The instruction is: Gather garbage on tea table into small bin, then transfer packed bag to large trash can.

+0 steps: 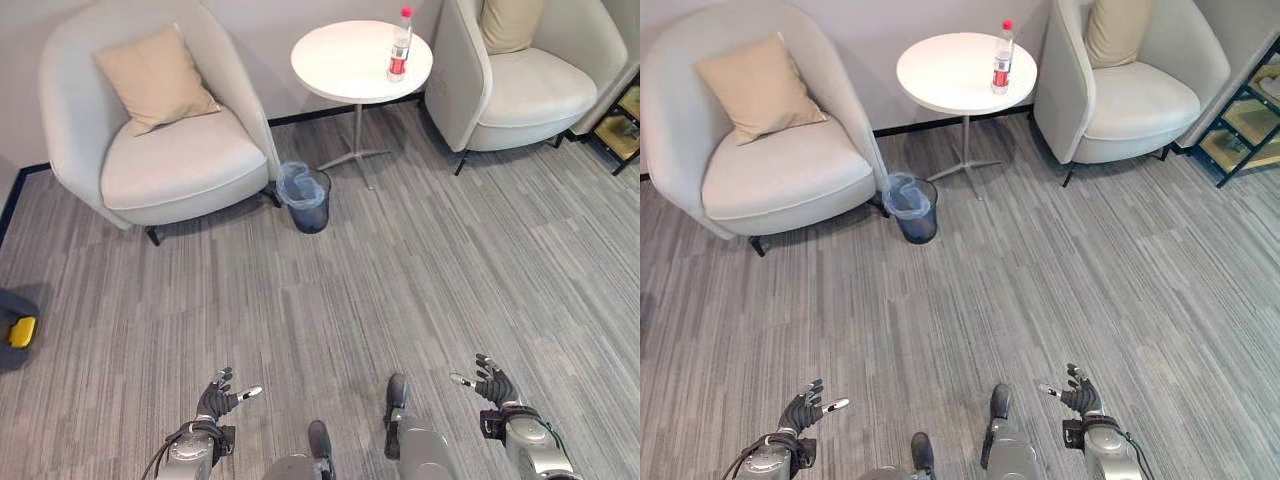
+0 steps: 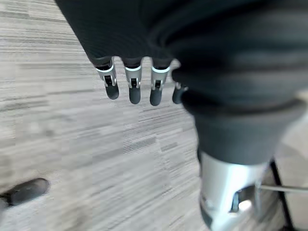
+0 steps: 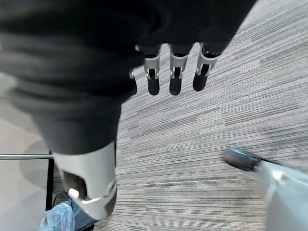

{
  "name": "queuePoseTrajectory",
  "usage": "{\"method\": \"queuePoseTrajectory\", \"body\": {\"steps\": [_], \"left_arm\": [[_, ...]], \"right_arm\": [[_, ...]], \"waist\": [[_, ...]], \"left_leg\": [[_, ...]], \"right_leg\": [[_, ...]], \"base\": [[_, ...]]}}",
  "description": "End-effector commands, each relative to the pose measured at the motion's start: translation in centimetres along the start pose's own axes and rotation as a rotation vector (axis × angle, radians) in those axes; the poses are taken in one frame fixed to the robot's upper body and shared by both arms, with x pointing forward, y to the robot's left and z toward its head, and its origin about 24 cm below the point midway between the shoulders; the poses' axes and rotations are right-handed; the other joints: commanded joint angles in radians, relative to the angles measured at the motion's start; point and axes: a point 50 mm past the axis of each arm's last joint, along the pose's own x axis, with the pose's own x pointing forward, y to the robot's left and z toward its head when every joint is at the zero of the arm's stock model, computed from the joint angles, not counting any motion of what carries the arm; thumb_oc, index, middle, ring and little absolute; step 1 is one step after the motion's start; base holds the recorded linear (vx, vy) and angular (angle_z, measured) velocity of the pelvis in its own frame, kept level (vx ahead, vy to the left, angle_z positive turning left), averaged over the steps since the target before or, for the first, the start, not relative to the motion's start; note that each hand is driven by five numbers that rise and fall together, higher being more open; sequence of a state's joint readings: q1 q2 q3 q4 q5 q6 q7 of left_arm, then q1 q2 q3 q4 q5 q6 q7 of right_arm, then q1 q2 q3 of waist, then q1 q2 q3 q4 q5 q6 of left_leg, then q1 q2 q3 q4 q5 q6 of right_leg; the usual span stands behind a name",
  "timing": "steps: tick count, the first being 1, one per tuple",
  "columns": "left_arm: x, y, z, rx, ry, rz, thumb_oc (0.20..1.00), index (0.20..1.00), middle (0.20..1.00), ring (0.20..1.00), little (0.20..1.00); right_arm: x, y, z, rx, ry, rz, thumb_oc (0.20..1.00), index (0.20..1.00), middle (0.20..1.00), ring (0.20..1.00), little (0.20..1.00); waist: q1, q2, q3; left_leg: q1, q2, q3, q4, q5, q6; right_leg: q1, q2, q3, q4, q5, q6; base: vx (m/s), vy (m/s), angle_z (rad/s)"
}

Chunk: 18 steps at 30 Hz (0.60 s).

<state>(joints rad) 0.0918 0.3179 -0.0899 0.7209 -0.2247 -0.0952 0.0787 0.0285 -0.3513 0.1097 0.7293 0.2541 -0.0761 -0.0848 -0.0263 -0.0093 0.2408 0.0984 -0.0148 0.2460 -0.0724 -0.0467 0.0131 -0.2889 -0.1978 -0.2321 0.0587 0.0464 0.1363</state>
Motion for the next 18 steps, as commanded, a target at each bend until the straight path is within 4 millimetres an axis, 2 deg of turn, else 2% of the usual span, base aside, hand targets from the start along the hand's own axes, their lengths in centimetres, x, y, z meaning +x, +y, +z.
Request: {"method": "queuePoseTrajectory", "body": {"steps": [1,2,4,5,6,7,8,9,12,13,14,16,18], "left_arm": [[-0.1,1.0,1.2,-0.017,-0.080,0.023,1.000,1.000,1.000,1.000,1.000],[-0.1,0.7,1.0,-0.023,-0.073,0.020,1.000,1.000,1.000,1.000,1.000],[-0.1,0.3,0.9,-0.024,-0.063,0.004,1.000,1.000,1.000,1.000,1.000],[-0.1,-0.2,0.8,-0.035,-0.057,-0.013,1.000,1.000,1.000,1.000,1.000],[-0.1,-0.2,0.8,-0.035,-0.057,-0.012,1.000,1.000,1.000,1.000,1.000],[0.0,-0.6,0.8,-0.045,-0.053,-0.028,1.000,1.000,1.000,1.000,1.000],[0.1,-0.8,0.8,-0.044,-0.048,-0.030,1.000,1.000,1.000,1.000,1.000],[0.4,-1.3,1.4,-0.046,-0.062,-0.050,1.000,1.000,1.000,1.000,1.000],[0.5,-1.7,1.7,-0.031,-0.067,-0.065,1.000,1.000,1.000,1.000,1.000],[0.5,-1.7,1.7,-0.031,-0.067,-0.065,1.000,1.000,1.000,1.000,1.000],[0.5,-1.7,1.7,-0.020,-0.067,-0.068,1.000,1.000,1.000,1.000,1.000],[0.5,-1.7,1.7,-0.020,-0.067,-0.068,1.000,1.000,1.000,1.000,1.000],[0.4,-1.5,1.3,-0.020,-0.053,-0.052,1.000,1.000,1.000,1.000,1.000]], "right_arm": [[0.2,-1.4,2.1,-0.041,-0.091,-0.031,1.000,1.000,1.000,1.000,1.000],[0.1,-1.6,1.9,-0.039,-0.093,-0.036,1.000,1.000,1.000,1.000,1.000],[0.0,-1.9,1.9,-0.037,-0.095,-0.045,1.000,1.000,1.000,1.000,1.000],[0.0,-2.1,1.9,-0.024,-0.098,-0.052,1.000,1.000,1.000,1.000,1.000],[0.0,-2.1,1.9,-0.023,-0.098,-0.052,1.000,1.000,1.000,1.000,1.000],[0.0,-2.2,1.9,-0.027,-0.095,-0.051,1.000,1.000,1.000,1.000,1.000],[0.1,-2.2,1.8,-0.024,-0.087,-0.053,1.000,1.000,1.000,1.000,1.000],[0.2,-2.3,1.8,-0.024,-0.078,-0.059,1.000,1.000,1.000,1.000,1.000],[0.2,-2.5,1.8,-0.024,-0.074,-0.059,1.000,1.000,1.000,1.000,1.000],[0.2,-2.5,1.8,-0.023,-0.075,-0.059,1.000,1.000,1.000,1.000,1.000],[0.2,-2.4,1.6,-0.022,-0.067,-0.062,1.000,1.000,1.000,1.000,1.000],[0.2,-2.4,1.6,-0.021,-0.067,-0.062,1.000,1.000,1.000,1.000,1.000],[0.3,-2.0,1.1,-0.026,-0.042,-0.061,1.000,1.000,1.000,1.000,1.000]], "waist": [[-0.016,0.002,-0.023],[-0.018,0.009,-0.029],[-0.023,0.018,-0.041],[-0.030,0.028,-0.052],[-0.032,0.025,-0.054],[-0.028,0.030,-0.044],[-0.027,0.024,-0.042],[-0.014,0.012,-0.024],[0.000,-0.004,-0.015],[-0.001,-0.006,-0.018],[0.014,-0.009,-0.012],[0.013,-0.011,-0.015],[0.049,0.004,-0.013]], "left_leg": [[0.064,-0.007,-0.141,0.152,-0.196,-0.028],[0.078,0.010,-0.145,0.165,-0.197,-0.042],[0.065,0.046,-0.145,0.214,-0.166,-0.075],[0.041,0.098,-0.129,0.285,-0.092,-0.111],[0.037,0.095,-0.131,0.283,-0.089,-0.111],[-0.009,0.116,-0.145,0.404,-0.025,-0.124],[-0.041,0.122,-0.143,0.444,0.019,-0.130],[-0.113,0.125,-0.127,0.468,0.006,-0.108],[-0.207,0.083,-0.113,0.416,-0.051,-0.085],[-0.209,0.080,-0.113,0.413,-0.047,-0.084],[-0.266,0.069,-0.099,0.352,-0.031,-0.084],[-0.268,0.066,-0.099,0.347,-0.026,-0.083],[-0.331,0.060,-0.109,0.184,0.101,-0.105]], "right_leg": [[0.064,0.037,-0.013,0.020,-0.013,0.020],[0.077,0.049,-0.011,0.026,-0.016,0.007],[0.097,0.065,-0.018,0.022,-0.029,-0.012],[0.141,0.092,-0.036,-0.002,-0.057,-0.040],[0.139,0.088,-0.037,-0.004,-0.054,-0.040],[0.189,0.121,-0.032,-0.026,-0.082,-0.068],[0.205,0.124,-0.033,-0.037,-0.094,-0.079],[0.243,0.126,-0.026,-0.049,-0.119,-0.093],[0.275,0.123,-0.017,-0.064,-0.139,-0.086],[0.271,0.121,-0.017,-0.064,-0.137,-0.085],[0.304,0.128,-0.009,-0.070,-0.152,-0.082],[0.299,0.126,-0.009,-0.070,-0.150,-0.082],[0.362,0.178,0.017,-0.079,-0.185,-0.082]], "base": [[0.19,-0.170,0.33],[0.25,-0.253,0.45],[0.25,-0.322,0.51],[0.19,-0.290,0.22],[0.25,-0.397,0.19],[0.16,-0.275,0.20],[0.30,-0.417,0.23],[0.22,-0.256,-0.10],[0.19,-0.134,-0.20],[0.18,-0.066,-0.19],[0.12,-0.037,-0.24],[0.15,-0.034,-0.35],[0.35,-0.044,-0.39]]}}
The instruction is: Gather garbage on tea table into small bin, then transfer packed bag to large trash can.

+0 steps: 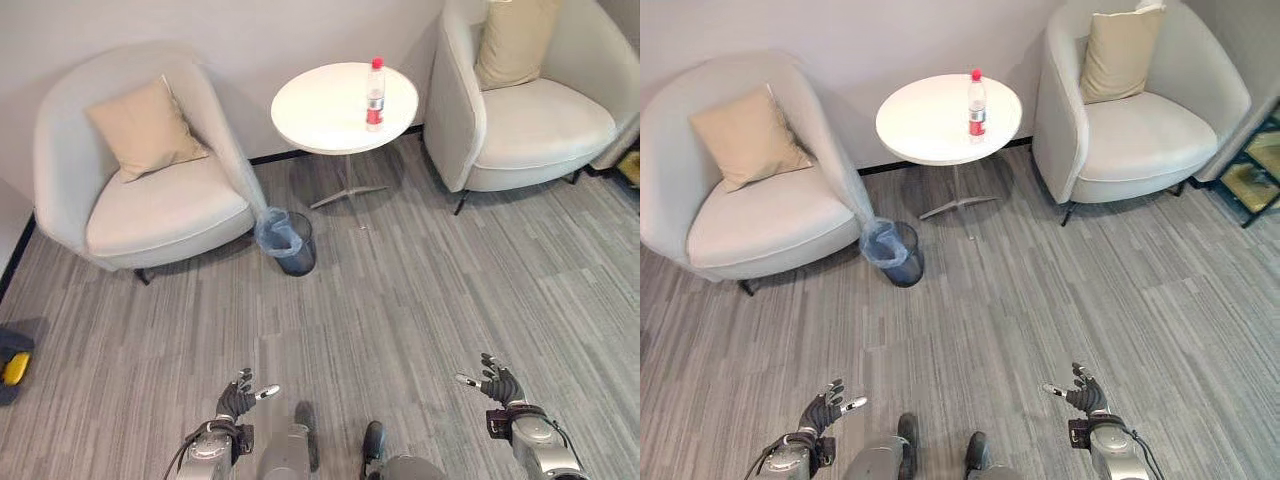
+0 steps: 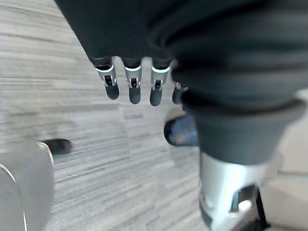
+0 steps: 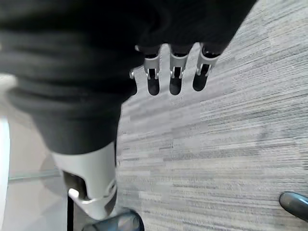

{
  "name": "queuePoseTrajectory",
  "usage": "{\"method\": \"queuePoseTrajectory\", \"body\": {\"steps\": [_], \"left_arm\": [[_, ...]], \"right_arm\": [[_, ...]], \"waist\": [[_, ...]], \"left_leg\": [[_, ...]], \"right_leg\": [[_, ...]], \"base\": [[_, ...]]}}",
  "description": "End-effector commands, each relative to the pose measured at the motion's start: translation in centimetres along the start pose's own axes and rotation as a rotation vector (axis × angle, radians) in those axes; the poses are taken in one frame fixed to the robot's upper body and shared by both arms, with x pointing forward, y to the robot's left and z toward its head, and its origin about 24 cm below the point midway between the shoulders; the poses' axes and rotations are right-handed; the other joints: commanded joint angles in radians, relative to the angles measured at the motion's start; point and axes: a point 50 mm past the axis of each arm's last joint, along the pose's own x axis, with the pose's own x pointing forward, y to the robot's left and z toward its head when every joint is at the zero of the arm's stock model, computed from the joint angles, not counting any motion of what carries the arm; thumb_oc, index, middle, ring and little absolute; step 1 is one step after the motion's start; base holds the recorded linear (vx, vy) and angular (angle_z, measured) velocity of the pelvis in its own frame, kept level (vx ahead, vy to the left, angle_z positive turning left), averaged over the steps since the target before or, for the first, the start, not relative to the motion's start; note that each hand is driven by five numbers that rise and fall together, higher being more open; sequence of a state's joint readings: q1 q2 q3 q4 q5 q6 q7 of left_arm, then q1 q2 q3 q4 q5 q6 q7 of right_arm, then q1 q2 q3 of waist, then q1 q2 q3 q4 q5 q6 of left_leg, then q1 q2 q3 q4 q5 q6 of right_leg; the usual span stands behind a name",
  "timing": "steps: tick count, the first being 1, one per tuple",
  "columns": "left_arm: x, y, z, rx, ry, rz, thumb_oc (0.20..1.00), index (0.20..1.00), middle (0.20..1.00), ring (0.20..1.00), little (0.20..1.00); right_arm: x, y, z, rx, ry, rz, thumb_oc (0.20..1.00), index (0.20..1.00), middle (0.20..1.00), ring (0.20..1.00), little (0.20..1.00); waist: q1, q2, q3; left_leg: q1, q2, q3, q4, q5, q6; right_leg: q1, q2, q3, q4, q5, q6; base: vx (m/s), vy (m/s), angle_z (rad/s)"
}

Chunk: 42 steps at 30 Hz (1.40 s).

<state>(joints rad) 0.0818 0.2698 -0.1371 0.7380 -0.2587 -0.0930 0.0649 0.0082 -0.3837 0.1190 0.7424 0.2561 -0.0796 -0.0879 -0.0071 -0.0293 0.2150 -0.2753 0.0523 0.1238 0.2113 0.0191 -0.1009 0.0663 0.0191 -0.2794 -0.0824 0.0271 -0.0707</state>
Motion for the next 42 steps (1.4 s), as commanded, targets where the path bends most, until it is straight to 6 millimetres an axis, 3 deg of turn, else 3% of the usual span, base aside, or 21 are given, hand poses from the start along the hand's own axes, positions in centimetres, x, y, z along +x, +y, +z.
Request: {"method": "queuePoseTrajectory", "body": {"steps": [1,6,7,9,11,14,16,18,22,23,30,32,35,36,37,39,41,42], "left_arm": [[0.3,1.0,1.8,0.024,-0.075,0.020,1.000,1.000,1.000,1.000,1.000],[-0.2,1.8,0.9,0.000,-0.055,0.051,1.000,1.000,1.000,1.000,1.000],[-0.4,2.0,0.7,0.013,-0.052,0.050,1.000,1.000,1.000,1.000,1.000],[-0.3,2.2,1.1,0.029,-0.062,0.048,1.000,1.000,1.000,1.000,1.000],[-0.2,2.3,1.3,0.037,-0.067,0.048,1.000,1.000,1.000,1.000,1.000],[0.1,2.7,1.9,0.043,-0.083,0.063,1.000,1.000,1.000,1.000,1.000],[0.1,2.9,2.3,0.041,-0.096,0.074,1.000,1.000,1.000,1.000,1.000],[0.2,3.0,2.3,0.030,-0.094,0.081,1.000,1.000,1.000,1.000,1.000],[0.2,3.0,1.9,0.024,-0.076,0.089,1.000,1.000,1.000,1.000,1.000],[0.3,3.2,1.3,0.022,-0.050,0.098,1.000,1.000,1.000,1.000,1.000],[0.1,3.1,0.6,0.005,-0.028,0.112,1.000,1.000,1.000,1.000,1.000],[0.0,3.1,0.1,0.007,-0.013,0.109,1.000,1.000,1.000,1.000,1.000],[0.0,2.3,-0.3,-0.003,0.010,0.077,1.000,1.000,1.000,1.000,1.000],[0.2,2.0,-0.2,-0.002,0.013,0.067,1.000,1.000,1.000,1.000,1.000],[0.2,2.0,-0.2,-0.002,0.013,0.067,1.000,1.000,1.000,1.000,1.000],[0.4,1.7,0.1,0.000,0.011,0.054,1.000,1.000,1.000,1.000,1.000],[0.5,1.4,0.3,0.010,0.005,0.041,1.000,1.000,1.000,1.000,1.000],[0.6,1.3,0.4,0.019,0.007,0.037,1.000,1.000,1.000,1.000,1.000]], "right_arm": [[0.0,-1.1,0.4,0.003,-0.028,-0.044,1.000,1.000,1.000,1.000,1.000],[-0.2,-0.2,-0.5,-0.025,0.007,-0.019,1.000,1.000,1.000,1.000,1.000],[-0.4,0.5,-0.9,-0.029,0.016,0.007,1.000,1.000,1.000,1.000,1.000],[-0.3,1.2,-0.7,-0.028,0.008,0.032,1.000,1.000,1.000,1.000,1.000],[-0.2,1.6,-0.2,-0.027,-0.009,0.049,1.000,1.000,1.000,1.000,1.000],[0.2,2.1,1.1,-0.028,-0.049,0.063,1.000,1.000,1.000,1.000,1.000],[0.4,2.3,1.7,-0.038,-0.068,0.069,1.000,1.000,1.000,1.000,1.000],[0.6,2.2,2.1,-0.054,-0.076,0.072,1.000,1.000,1.000,1.000,1.000],[0.7,2.1,2.3,-0.057,-0.078,0.068,1.000,1.000,1.000,1.000,1.000],[0.8,1.8,2.4,-0.067,-0.077,0.064,1.000,1.000,1.000,1.000,1.000],[0.5,1.5,2.0,-0.081,-0.074,0.065,1.000,1.000,1.000,1.000,1.000],[0.3,1.5,1.7,-0.080,-0.069,0.068,1.000,1.000,1.000,1.000,1.000],[0.1,0.7,1.7,-0.073,-0.084,0.060,1.000,1.000,1.000,1.000,1.000],[0.1,0.4,1.6,-0.074,-0.079,0.050,1.000,1.000,1.000,1.000,1.000],[0.1,0.4,1.6,-0.074,-0.079,0.050,1.000,1.000,1.000,1.000,1.000],[-0.1,-0.1,1.0,-0.060,-0.058,0.028,1.000,1.000,1.000,1.000,1.000],[-0.1,-0.3,0.8,-0.056,-0.045,0.019,1.000,1.000,1.000,1.000,1.000],[-0.1,-0.3,0.7,-0.056,-0.040,0.018,1.000,1.000,1.000,1.000,1.000]], "waist": [[0.031,0.022,0.015],[0.075,0.015,-0.003],[0.086,-0.013,-0.018],[0.099,-0.041,-0.040],[0.102,-0.048,-0.049],[0.098,-0.041,-0.042],[0.090,-0.028,-0.033],[0.071,0.004,-0.018],[0.051,0.014,0.005],[0.032,0.012,0.022],[0.005,0.016,0.024],[0.004,0.016,0.010],[-0.009,0.034,-0.009],[-0.011,0.033,-0.006],[-0.012,0.033,-0.006],[-0.023,0.021,-0.003],[-0.021,0.018,0.005],[-0.014,0.012,0.008]], "left_leg": [[0.049,-0.009,0.015,-0.105,0.037,0.009],[0.011,0.008,0.059,-0.223,0.107,0.011],[-0.011,0.000,0.047,-0.143,0.105,0.027],[-0.015,-0.016,0.054,-0.091,0.062,0.050],[-0.003,-0.036,0.048,-0.081,0.019,0.073],[0.021,-0.059,0.049,-0.065,-0.033,0.104],[0.062,-0.061,0.051,-0.075,-0.057,0.114],[0.134,-0.048,0.047,-0.099,-0.087,0.113],[0.185,-0.048,0.039,-0.102,-0.109,0.111],[0.239,-0.056,0.023,-0.099,-0.139,0.096],[0.324,-0.052,-0.028,-0.091,-0.186,0.069],[0.347,-0.032,-0.037,-0.089,-0.193,0.052],[0.332,0.042,-0.072,-0.047,-0.114,0.000],[0.311,0.059,-0.069,0.000,-0.075,-0.007],[0.310,0.060,-0.070,0.002,-0.076,-0.007],[0.269,0.104,-0.013,0.099,-0.028,-0.006],[0.245,0.104,0.009,0.121,-0.042,0.003],[0.212,0.073,-0.007,0.125,-0.061,0.010]], "right_leg": [[0.010,-0.041,0.065,0.061,-0.166,0.125],[0.141,-0.006,0.153,0.044,-0.228,0.127],[0.170,-0.034,0.172,0.051,-0.242,0.137],[0.151,-0.073,0.191,0.110,-0.240,0.163],[0.116,-0.092,0.200,0.193,-0.228,0.188],[0.027,-0.112,0.210,0.327,-0.160,0.226],[-0.046,-0.129,0.181,0.351,-0.138,0.223],[-0.137,-0.154,0.093,0.307,-0.143,0.205],[-0.173,-0.176,0.058,0.263,-0.114,0.202],[-0.207,-0.198,0.048,0.183,-0.072,0.215],[-0.266,-0.197,0.147,0.204,-0.025,0.234],[-0.243,-0.195,0.133,0.204,-0.023,0.222],[-0.196,-0.143,0.090,0.201,-0.077,0.172],[-0.174,-0.129,0.080,0.194,-0.095,0.152],[-0.174,-0.129,0.078,0.193,-0.095,0.152],[-0.127,-0.109,0.061,0.169,-0.124,0.124],[-0.095,-0.100,0.058,0.148,-0.136,0.117],[-0.084,-0.099,0.060,0.139,-0.139,0.117]], "base": [[0.29,-0.007,-0.14],[0.54,0.113,-0.34],[0.67,0.193,-0.87],[0.55,0.198,-0.63],[0.30,0.155,-0.21],[0.15,0.112,0.03],[0.18,0.082,0.02],[0.30,0.049,-0.23],[0.20,-0.041,-0.05],[0.27,-0.107,0.61],[0.29,-0.173,0.42],[0.30,-0.328,0.24],[0.26,-0.425,0.16],[0.19,-0.330,0.03],[0.19,-0.312,0.18],[0.17,-0.253,0.26],[0.12,-0.132,0.35],[0.12,-0.086,0.15]]}}
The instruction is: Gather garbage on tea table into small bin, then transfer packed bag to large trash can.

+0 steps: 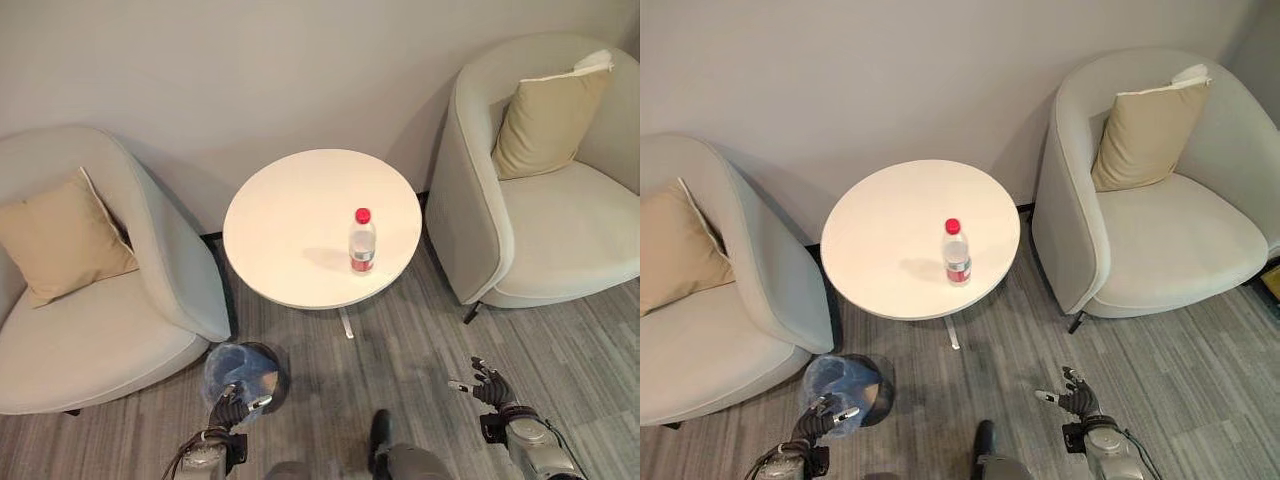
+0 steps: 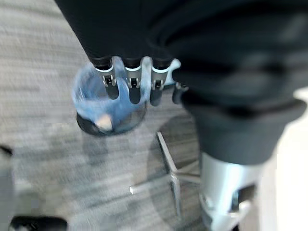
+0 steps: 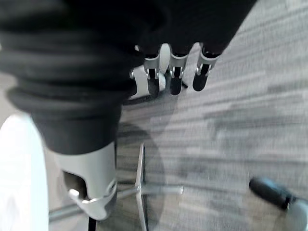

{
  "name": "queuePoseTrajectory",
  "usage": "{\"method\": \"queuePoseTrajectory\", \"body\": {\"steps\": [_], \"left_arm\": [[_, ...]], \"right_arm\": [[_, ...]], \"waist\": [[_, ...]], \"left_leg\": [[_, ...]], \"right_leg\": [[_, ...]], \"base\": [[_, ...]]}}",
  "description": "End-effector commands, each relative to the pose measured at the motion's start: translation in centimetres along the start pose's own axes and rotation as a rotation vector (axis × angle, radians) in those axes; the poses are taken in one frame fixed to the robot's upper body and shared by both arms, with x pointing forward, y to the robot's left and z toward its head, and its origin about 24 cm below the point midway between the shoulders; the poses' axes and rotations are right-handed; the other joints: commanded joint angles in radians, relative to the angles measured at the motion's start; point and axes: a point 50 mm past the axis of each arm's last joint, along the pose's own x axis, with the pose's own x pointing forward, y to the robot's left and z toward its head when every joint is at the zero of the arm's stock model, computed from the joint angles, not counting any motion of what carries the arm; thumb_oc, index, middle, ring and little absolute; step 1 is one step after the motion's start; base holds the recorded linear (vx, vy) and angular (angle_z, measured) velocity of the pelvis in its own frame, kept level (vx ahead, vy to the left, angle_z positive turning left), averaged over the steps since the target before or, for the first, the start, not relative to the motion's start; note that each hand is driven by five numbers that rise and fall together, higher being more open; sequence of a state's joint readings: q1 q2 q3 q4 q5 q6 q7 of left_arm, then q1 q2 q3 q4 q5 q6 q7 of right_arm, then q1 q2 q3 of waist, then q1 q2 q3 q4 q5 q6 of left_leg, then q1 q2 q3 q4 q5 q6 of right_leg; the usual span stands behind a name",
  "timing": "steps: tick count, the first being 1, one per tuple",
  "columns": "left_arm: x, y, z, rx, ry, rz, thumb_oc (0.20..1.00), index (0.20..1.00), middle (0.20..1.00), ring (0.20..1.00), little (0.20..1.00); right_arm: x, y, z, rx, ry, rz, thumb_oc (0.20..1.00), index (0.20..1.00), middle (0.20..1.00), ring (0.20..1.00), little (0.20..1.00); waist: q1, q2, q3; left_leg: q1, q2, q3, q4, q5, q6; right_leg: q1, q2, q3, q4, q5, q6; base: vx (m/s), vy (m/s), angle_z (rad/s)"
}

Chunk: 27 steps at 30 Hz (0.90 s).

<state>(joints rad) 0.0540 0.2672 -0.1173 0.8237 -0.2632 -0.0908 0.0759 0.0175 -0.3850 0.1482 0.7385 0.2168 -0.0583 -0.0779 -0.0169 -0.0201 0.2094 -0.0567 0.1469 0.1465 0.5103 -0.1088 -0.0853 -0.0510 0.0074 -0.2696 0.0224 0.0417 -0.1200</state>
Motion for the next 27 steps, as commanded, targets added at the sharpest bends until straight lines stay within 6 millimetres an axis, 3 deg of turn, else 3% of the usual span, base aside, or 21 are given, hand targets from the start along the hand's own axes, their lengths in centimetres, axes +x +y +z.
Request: {"method": "queuePoseTrajectory", "body": {"steps": [1,4,6,8,14,18,23,27], "left_arm": [[0.3,0.4,1.3,0.037,-0.045,-0.012,1.000,1.000,1.000,1.000,1.000],[0.4,0.3,1.5,0.057,-0.050,-0.021,1.000,1.000,1.000,1.000,1.000],[0.5,0.2,1.8,0.067,-0.062,-0.023,1.000,1.000,1.000,1.000,1.000],[0.4,0.4,1.6,0.061,-0.059,-0.020,1.000,1.000,1.000,1.000,1.000],[0.1,1.2,1.0,0.050,-0.044,0.005,1.000,1.000,1.000,1.000,1.000],[0.0,2.8,1.8,0.063,-0.080,0.051,1.000,1.000,1.000,1.000,1.000],[0.0,2.8,1.8,0.060,-0.082,0.055,1.000,1.000,1.000,1.000,1.000],[0.0,2.8,1.8,0.061,-0.083,0.058,1.000,1.000,1.000,1.000,1.000]], "right_arm": [[0.1,-0.9,1.0,0.007,-0.058,-0.018,1.000,1.000,1.000,1.000,1.000],[0.0,-0.8,0.9,0.009,-0.055,-0.017,1.000,1.000,1.000,1.000,1.000],[0.2,-0.5,1.2,0.006,-0.062,-0.016,1.000,1.000,1.000,1.000,1.000],[0.2,-0.2,1.4,-0.001,-0.069,-0.007,1.000,1.000,1.000,1.000,1.000],[0.2,0.6,2.1,-0.012,-0.100,0.017,1.000,1.000,1.000,1.000,1.000],[0.2,1.3,4.2,-0.011,-0.189,0.040,1.000,1.000,1.000,1.000,1.000],[0.1,0.8,4.7,-0.028,-0.220,0.023,1.000,1.000,1.000,1.000,1.000],[-0.2,0.5,6.8,-0.096,-0.317,0.026,1.000,1.000,1.000,1.000,1.000]], "waist": [[-0.004,-0.002,0.012],[-0.001,-0.010,0.008],[0.018,-0.009,0.013],[0.026,-0.007,0.011],[0.043,-0.012,0.003],[0.042,-0.002,0.010],[0.032,0.003,0.007],[0.023,0.000,0.019]], "left_leg": [[-0.024,-0.039,-0.024,-0.198,0.038,0.002],[-0.057,-0.060,-0.001,-0.251,0.028,0.007],[-0.126,-0.077,0.005,-0.315,0.085,-0.005],[-0.109,-0.083,-0.005,-0.344,0.089,-0.006],[-0.066,-0.114,-0.014,-0.377,0.063,0.021],[-0.044,-0.129,0.000,-0.403,0.037,0.069],[-0.020,-0.140,-0.010,-0.423,0.030,0.076],[-0.012,-0.137,-0.025,-0.416,0.032,0.072]], "right_leg": [[0.045,-0.091,0.045,0.022,-0.156,0.170],[0.060,-0.092,0.031,0.004,-0.159,0.174],[0.094,-0.077,0.031,-0.012,-0.168,0.180],[0.110,-0.067,0.039,-0.011,-0.176,0.186],[0.120,-0.086,0.064,0.008,-0.175,0.210],[-0.001,-0.125,0.119,0.190,-0.162,0.260],[-0.023,-0.119,0.153,0.150,-0.140,0.252],[-0.041,-0.122,0.176,0.114,-0.117,0.254]], "base": [[0.11,-0.064,-0.08],[0.10,-0.005,0.04],[0.13,0.064,0.11],[0.12,0.100,0.04],[0.10,0.154,-0.30],[0.03,0.214,-0.21],[0.03,0.015,0.02],[0.01,-0.062,0.05]]}}
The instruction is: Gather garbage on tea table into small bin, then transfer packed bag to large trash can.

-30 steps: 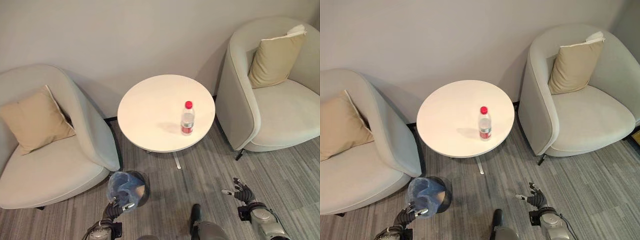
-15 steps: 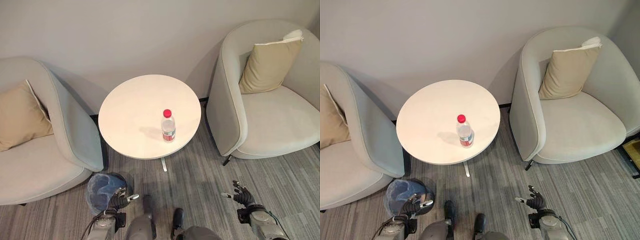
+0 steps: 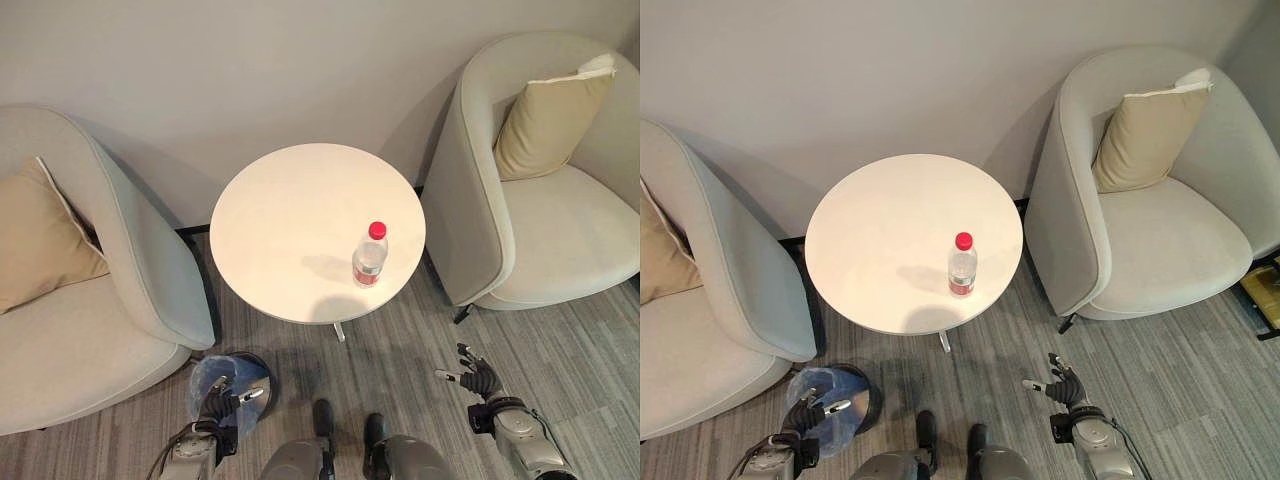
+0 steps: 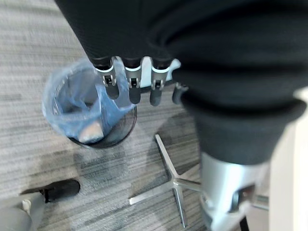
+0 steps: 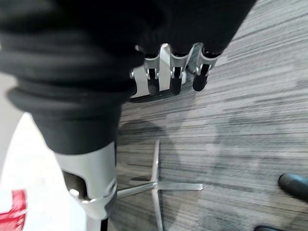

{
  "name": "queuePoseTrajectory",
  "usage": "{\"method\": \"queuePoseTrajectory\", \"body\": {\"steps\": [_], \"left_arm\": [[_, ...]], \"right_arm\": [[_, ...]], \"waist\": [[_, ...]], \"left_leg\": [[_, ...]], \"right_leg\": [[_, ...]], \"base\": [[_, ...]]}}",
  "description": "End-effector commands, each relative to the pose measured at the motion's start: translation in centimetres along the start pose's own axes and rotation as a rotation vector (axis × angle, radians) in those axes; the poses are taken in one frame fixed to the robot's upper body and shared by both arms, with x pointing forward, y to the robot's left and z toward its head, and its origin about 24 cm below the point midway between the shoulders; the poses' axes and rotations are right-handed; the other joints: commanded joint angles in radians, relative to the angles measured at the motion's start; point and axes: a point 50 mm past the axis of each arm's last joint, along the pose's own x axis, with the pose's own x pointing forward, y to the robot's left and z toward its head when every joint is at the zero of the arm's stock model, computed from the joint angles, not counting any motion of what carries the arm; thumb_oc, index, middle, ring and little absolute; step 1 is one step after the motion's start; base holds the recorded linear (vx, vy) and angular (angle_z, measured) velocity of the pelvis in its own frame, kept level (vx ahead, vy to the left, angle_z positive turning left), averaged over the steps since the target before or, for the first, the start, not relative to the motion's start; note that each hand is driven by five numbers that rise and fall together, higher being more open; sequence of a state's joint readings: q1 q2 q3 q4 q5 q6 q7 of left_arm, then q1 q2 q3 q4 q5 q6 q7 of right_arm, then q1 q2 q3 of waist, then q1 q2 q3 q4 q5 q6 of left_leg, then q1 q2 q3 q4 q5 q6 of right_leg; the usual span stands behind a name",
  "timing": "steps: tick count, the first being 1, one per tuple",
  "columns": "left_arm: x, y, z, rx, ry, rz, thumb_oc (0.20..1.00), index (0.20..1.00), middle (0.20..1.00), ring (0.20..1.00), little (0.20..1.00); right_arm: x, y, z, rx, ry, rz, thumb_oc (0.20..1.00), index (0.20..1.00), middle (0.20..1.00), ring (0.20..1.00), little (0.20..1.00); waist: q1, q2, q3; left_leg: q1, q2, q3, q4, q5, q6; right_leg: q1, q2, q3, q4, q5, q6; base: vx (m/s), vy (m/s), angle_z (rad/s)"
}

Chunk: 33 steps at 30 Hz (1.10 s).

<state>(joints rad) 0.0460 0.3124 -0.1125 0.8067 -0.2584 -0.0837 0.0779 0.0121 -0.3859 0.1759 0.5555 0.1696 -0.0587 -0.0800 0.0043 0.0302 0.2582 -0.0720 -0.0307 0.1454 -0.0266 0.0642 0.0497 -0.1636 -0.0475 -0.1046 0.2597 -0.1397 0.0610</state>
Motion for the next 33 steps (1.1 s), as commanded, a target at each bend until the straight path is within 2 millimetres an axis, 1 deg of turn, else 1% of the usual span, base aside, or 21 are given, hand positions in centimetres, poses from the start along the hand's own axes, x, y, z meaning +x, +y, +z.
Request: {"method": "queuePoseTrajectory", "body": {"steps": [1,2,3,8,9,10,12,13,14,19,23,24,31,32,33], "left_arm": [[-0.2,1.4,0.6,0.031,-0.058,0.031,1.000,1.000,1.000,1.000,1.000],[-0.6,1.3,-0.4,0.035,-0.032,0.019,1.000,1.000,1.000,1.000,1.000],[-0.6,1.3,-0.4,0.035,-0.032,0.018,1.000,1.000,1.000,1.000,1.000],[-1.0,0.9,-1.5,0.055,0.002,-0.007,1.000,1.000,1.000,1.000,1.000],[-1.0,0.9,-1.5,0.054,0.002,-0.007,1.000,1.000,1.000,1.000,1.000],[-1.1,0.8,-1.6,0.058,0.006,-0.010,1.000,1.000,1.000,1.000,1.000],[-1.1,0.6,-1.8,0.066,0.013,-0.022,1.000,1.000,1.000,1.000,1.000],[-1.1,0.6,-1.8,0.066,0.013,-0.022,1.000,1.000,1.000,1.000,1.000],[-1.2,0.4,-2.1,0.070,0.024,-0.026,1.000,1.000,1.000,1.000,1.000],[-1.4,-0.1,-2.8,0.077,0.049,-0.046,1.000,1.000,1.000,1.000,1.000],[-1.6,0.0,-3.2,0.081,0.061,-0.049,1.000,1.000,1.000,1.000,1.000],[-1.6,0.0,-3.2,0.082,0.062,-0.049,1.000,1.000,1.000,1.000,1.000],[-1.7,0.4,-3.4,0.074,0.069,-0.036,1.000,1.000,1.000,1.000,1.000],[-1.7,0.5,-3.3,0.072,0.067,-0.034,1.000,1.000,1.000,1.000,1.000],[-1.7,0.5,-3.3,0.072,0.067,-0.034,1.000,1.000,1.000,1.000,1.000]], "right_arm": [[0.2,-1.3,3.4,-0.092,-0.173,-0.025,1.000,1.000,1.000,1.000,1.000],[-0.2,-1.8,5.3,-0.210,-0.260,-0.004,1.000,1.000,1.000,1.000,1.000],[-0.2,-1.8,5.3,-0.210,-0.259,-0.004,1.000,1.000,1.000,1.000,1.000],[-0.5,-1.7,8.9,-0.396,-0.407,0.042,1.000,1.000,1.000,1.000,1.000],[-0.5,-1.7,8.9,-0.397,-0.407,0.042,1.000,1.000,1.000,1.000,1.000],[-0.6,-1.5,9.7,-0.423,-0.440,0.055,1.000,1.000,1.000,1.000,1.000],[-0.6,-1.1,10.6,-0.455,-0.479,0.066,1.000,1.000,1.000,1.000,1.000],[-0.6,-1.1,10.6,-0.455,-0.479,0.066,1.000,1.000,1.000,1.000,1.000],[-0.5,-0.7,11.5,-0.468,-0.515,0.072,1.000,1.000,1.000,1.000,1.000],[0.1,0.3,12.3,-0.463,-0.537,0.069,1.000,1.000,1.000,1.000,1.000],[0.8,0.7,13.5,-0.448,-0.557,0.060,1.000,1.000,1.000,1.000,1.000],[1.0,0.9,13.9,-0.438,-0.559,0.055,1.000,1.000,1.000,1.000,1.000],[2.0,0.7,14.6,-0.358,-0.541,-0.003,1.000,1.000,1.000,1.000,1.000],[2.3,0.7,14.8,-0.346,-0.536,-0.013,1.000,1.000,1.000,1.000,1.000],[2.3,0.7,14.8,-0.345,-0.537,-0.013,1.000,1.000,1.000,1.000,1.000]], "waist": [[0.004,-0.054,-0.034],[0.011,-0.055,-0.052],[0.010,-0.054,-0.052],[0.021,-0.048,-0.069],[0.021,-0.048,-0.068],[0.023,-0.046,-0.072],[0.026,-0.043,-0.077],[0.025,-0.043,-0.077],[0.030,-0.041,-0.083],[0.043,-0.035,-0.096],[0.062,-0.032,-0.098],[0.075,-0.030,-0.097],[0.112,-0.027,-0.082],[0.124,-0.024,-0.077],[0.123,-0.025,-0.077]], "left_leg": [[0.009,0.038,-0.023,0.118,-0.143,-0.064],[0.019,0.043,-0.022,0.109,-0.135,-0.073],[0.020,0.043,-0.023,0.108,-0.135,-0.073],[0.044,0.054,-0.039,0.072,-0.115,-0.090],[0.046,0.054,-0.040,0.072,-0.114,-0.090],[0.050,0.056,-0.044,0.064,-0.110,-0.093],[0.060,0.057,-0.052,0.052,-0.106,-0.096],[0.061,0.057,-0.052,0.051,-0.106,-0.096],[0.071,0.058,-0.057,0.041,-0.101,-0.099],[0.097,0.056,-0.070,0.013,-0.096,-0.101],[0.103,0.052,-0.084,0.001,-0.093,-0.101],[0.101,0.050,-0.091,-0.003,-0.093,-0.099],[0.062,0.039,-0.130,-0.001,-0.085,-0.096],[0.050,0.036,-0.140,0.002,-0.081,-0.095],[0.048,0.036,-0.141,0.002,-0.082,-0.095]], "right_leg": [[0.089,-0.072,0.011,-0.146,0.066,0.072],[0.126,-0.070,0.000,-0.187,0.066,0.065],[0.128,-0.070,0.000,-0.188,0.067,0.065],[0.178,-0.059,-0.030,-0.238,0.064,0.056],[0.179,-0.059,-0.030,-0.239,0.064,0.056],[0.187,-0.056,-0.037,-0.245,0.061,0.054],[0.201,-0.053,-0.045,-0.256,0.058,0.051],[0.203,-0.053,-0.046,-0.256,0.058,0.051],[0.218,-0.049,-0.056,-0.265,0.054,0.049],[0.249,-0.044,-0.077,-0.280,0.044,0.047],[0.255,-0.045,-0.089,-0.282,0.039,0.047],[0.255,-0.046,-0.097,-0.280,0.037,0.048],[0.230,-0.054,-0.124,-0.271,0.032,0.051],[0.223,-0.056,-0.131,-0.271,0.032,0.050],[0.223,-0.056,-0.132,-0.270,0.031,0.050]], "base": [[0.06,-0.108,0.15],[0.07,-0.108,0.11],[0.06,-0.102,0.08],[0.03,-0.061,0.11],[0.02,-0.038,0.18],[0.03,-0.026,0.10],[0.03,-0.031,0.07],[0.05,-0.031,0.15],[0.06,-0.019,0.16],[0.07,-0.007,0.15],[0.04,0.016,0.12],[0.05,0.028,0.15],[0.02,0.017,0.19],[0.00,0.012,0.19],[0.00,0.019,0.23]]}}
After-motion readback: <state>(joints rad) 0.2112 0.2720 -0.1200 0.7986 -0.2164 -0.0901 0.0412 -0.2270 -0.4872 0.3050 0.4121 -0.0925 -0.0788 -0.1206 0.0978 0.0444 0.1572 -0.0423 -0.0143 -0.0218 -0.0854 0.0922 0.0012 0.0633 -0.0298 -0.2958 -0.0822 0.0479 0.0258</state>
